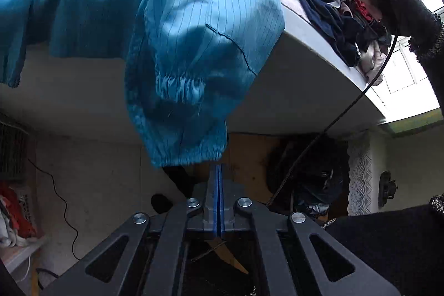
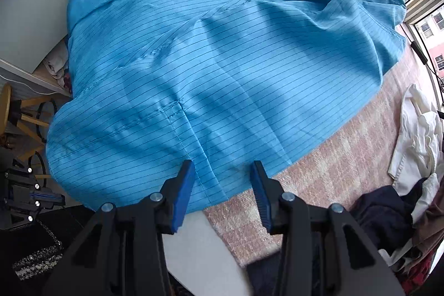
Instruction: Fold clothes
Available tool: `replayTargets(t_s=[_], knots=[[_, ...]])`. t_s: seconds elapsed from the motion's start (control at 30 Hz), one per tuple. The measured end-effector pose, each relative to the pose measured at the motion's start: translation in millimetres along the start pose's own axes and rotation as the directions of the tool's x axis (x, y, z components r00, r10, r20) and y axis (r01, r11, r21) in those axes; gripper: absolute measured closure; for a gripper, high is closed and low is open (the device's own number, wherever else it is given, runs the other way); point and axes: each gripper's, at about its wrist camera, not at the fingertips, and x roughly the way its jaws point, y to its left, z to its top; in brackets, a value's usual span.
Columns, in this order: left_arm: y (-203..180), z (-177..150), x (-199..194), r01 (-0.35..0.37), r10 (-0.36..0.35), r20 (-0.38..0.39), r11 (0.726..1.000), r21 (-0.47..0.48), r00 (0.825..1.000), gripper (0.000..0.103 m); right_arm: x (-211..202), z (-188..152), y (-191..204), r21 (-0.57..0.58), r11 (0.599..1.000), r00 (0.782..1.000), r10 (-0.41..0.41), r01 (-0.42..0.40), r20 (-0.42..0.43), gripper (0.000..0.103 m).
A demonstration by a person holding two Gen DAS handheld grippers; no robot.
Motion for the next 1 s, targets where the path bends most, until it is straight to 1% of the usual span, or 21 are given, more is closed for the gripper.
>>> replayTargets(t_s=[0.03, 0.13, 0.2, 0.23, 0.27, 0.3, 0.33, 0.4, 0.47, 0.53, 0.6, 0.63, 0.7, 0.77, 0.8, 0.83, 0.87, 0.9, 0.93, 0.97, 1.0], knots=[[0, -1, -7, -0.012, 0.011, 0.011, 1.0, 0.007, 1.0, 0.103, -10, 2, -6, 0.029, 0.999, 0.999, 0.026, -0.027, 0.029, 0.063], [-7, 21, -41, -0.054, 0.051, 0.113, 0.998, 0.03, 0.992, 0.103, -37, 11, -49, 0.153, 0.985, 0.99, 0.054, -0.074, 0.131, 0.063], [-10, 42, -61, -0.116, 0.102, 0.185, 0.991, 0.064, 0.977, 0.096, -50, 20, -91, 0.254, 0.962, 0.98, 0.048, -0.097, 0.193, 0.061], [-11, 54, -65, -0.146, 0.128, 0.213, 0.987, 0.074, 0.969, 0.081, -56, 26, -113, 0.307, 0.944, 0.974, 0.052, -0.121, 0.222, 0.061], [-9, 66, -67, -0.172, 0.149, 0.237, 0.982, 0.079, 0.96, 0.064, -60, 33, -150, 0.356, 0.922, 0.967, 0.063, -0.152, 0.248, 0.06], [-7, 76, -67, -0.188, 0.163, 0.251, 0.979, 0.079, 0.954, 0.06, -58, 38, -187, 0.389, 0.903, 0.961, 0.078, -0.18, 0.266, 0.059], [-4, 86, -64, -0.193, 0.169, 0.252, 0.978, 0.075, 0.953, 0.059, -57, 46, -202, 0.388, 0.902, 0.959, 0.086, -0.19, 0.27, 0.059], [4, 101, -53, -0.188, 0.171, 0.228, 0.981, 0.055, 0.959, 0.059, -58, 62, -219, 0.368, 0.908, 0.957, 0.1, -0.199, 0.272, 0.058], [5, 111, -38, -0.18, 0.17, 0.194, 0.983, 0.037, 0.966, 0.059, -53, 87, -229, 0.307, 0.935, 0.965, 0.106, -0.179, 0.238, 0.058], [4, 115, -27, -0.187, 0.179, 0.162, 0.982, 0.036, 0.97, 0.059, -37, 120, -219, 0.184, 0.969, 0.971, 0.126, -0.165, 0.204, 0.058], [3, 118, -19, -0.192, 0.187, 0.146, 0.981, 0.021, 0.971, 0.059, -25, 146, -200, 0.075, 0.984, 0.976, 0.15, -0.163, 0.16, 0.058], [3, 120, -17, -0.197, 0.193, 0.145, 0.98, 0.011, 0.97, 0.059, -20, 156, -189, 0.029, 0.987, 0.979, 0.151, -0.157, 0.139, 0.058], [5, 122, -15, -0.21, 0.208, 0.15, 0.978, -0.006, 0.966, 0.059, -11, 171, -169, -0.05, 0.989, 0.984, 0.147, -0.142, 0.101, 0.05], [6, 123, -13, -0.202, 0.203, 0.154, 0.979, -0.019, 0.967, 0.064, -1, 181, -153, -0.115, 0.984, 0.988, 0.145, -0.138, 0.057, 0.048], [6, 123, -12, -0.197, 0.198, 0.157, 0.98, -0.024, 0.967, 0.067, 8, 184, -149, -0.14, 0.986, 0.995, 0.1, -0.096, 0.023, 0.048], [5, 123, -11, -0.202, 0.204, 0.161, 0.979, -0.029, 0.966, 0.075, 16, 188, -145, -0.164, 0.985, 0.999, 0.042, -0.043, -0.011, 0.048], [6, 122, -11, -0.209, 0.211, 0.163, 0.977, -0.031, 0.964, 0.081, 25, 190, -143, -0.191, 0.981, 0.999, -0.025, 0.018, -0.034, 0.051], [6, 121, -11, -0.198, 0.2, 0.166, 0.98, -0.029, 0.966, 0.088, 28, 191, -145, -0.195, 0.981, 0.999, -0.022, 0.013, -0.042, 0.064], [7, 121, -11, -0.182, 0.186, 0.169, 0.983, -0.036, 0.968, 0.101, 30, 193, -147, -0.192, 0.981, 0.999, 0.002, -0.011, -0.049, 0.073], [8, 120, -12, -0.176, 0.183, 0.173, 0.983, -0.051, 0.968, 0.101, 33, 194, -149, -0.189, 0.981, 0.998, 0.025, -0.035, -0.054, 0.089], [8, 120, -14, -0.173, 0.182, 0.177, 0.983, -0.062, 0.967, 0.101, 31, 196, -152, -0.179, 0.982, 0.998, 0.047, -0.054, -0.041, 0.093]])
